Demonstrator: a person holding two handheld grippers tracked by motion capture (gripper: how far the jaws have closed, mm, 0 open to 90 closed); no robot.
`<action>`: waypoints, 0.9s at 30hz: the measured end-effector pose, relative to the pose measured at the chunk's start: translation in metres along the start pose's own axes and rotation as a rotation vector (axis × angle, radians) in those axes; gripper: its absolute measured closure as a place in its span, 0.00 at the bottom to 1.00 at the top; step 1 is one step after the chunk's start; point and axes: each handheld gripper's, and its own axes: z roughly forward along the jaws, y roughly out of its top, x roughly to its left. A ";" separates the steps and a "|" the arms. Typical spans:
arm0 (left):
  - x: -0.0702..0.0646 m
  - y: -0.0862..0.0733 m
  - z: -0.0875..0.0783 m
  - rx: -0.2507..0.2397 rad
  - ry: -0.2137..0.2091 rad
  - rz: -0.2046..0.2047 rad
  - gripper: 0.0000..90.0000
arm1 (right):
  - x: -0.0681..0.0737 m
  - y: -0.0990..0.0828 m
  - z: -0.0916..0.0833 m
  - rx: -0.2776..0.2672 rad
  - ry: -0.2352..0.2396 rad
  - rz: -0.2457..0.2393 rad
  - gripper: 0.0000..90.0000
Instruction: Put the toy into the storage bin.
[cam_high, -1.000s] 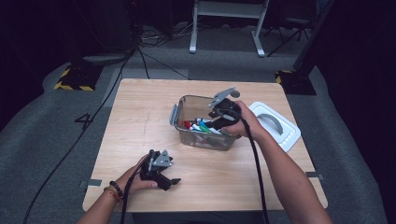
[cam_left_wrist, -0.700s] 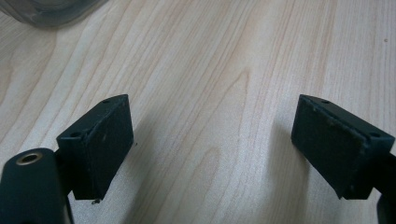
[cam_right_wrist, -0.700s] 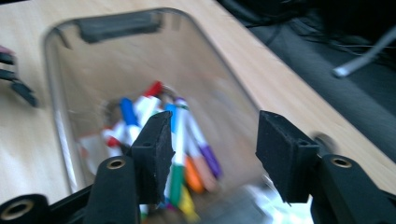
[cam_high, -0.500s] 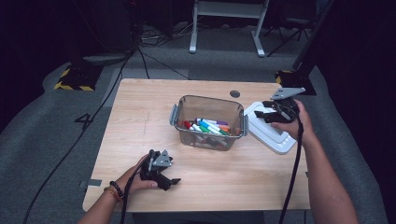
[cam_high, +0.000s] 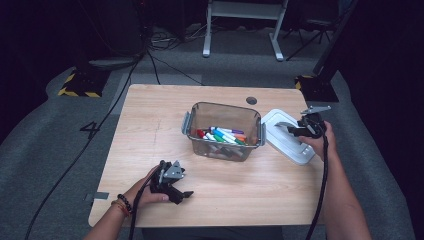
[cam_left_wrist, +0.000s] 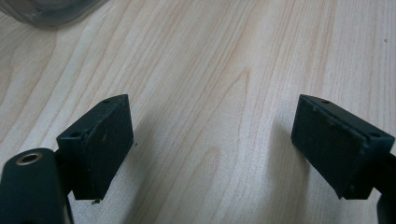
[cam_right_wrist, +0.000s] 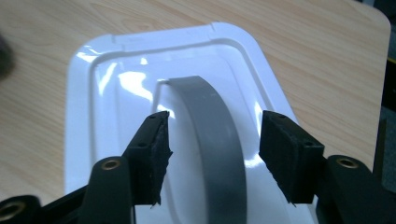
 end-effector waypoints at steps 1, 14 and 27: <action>0.000 0.000 0.000 0.000 0.000 0.000 0.15 | -0.002 -0.002 0.002 0.006 -0.002 0.013 0.47; 0.000 0.000 0.000 -0.001 0.000 0.001 0.15 | -0.005 -0.019 0.018 0.040 0.007 0.016 0.74; 0.000 0.000 0.000 -0.001 0.000 0.001 0.15 | -0.006 -0.009 -0.026 -0.103 -0.012 0.020 0.76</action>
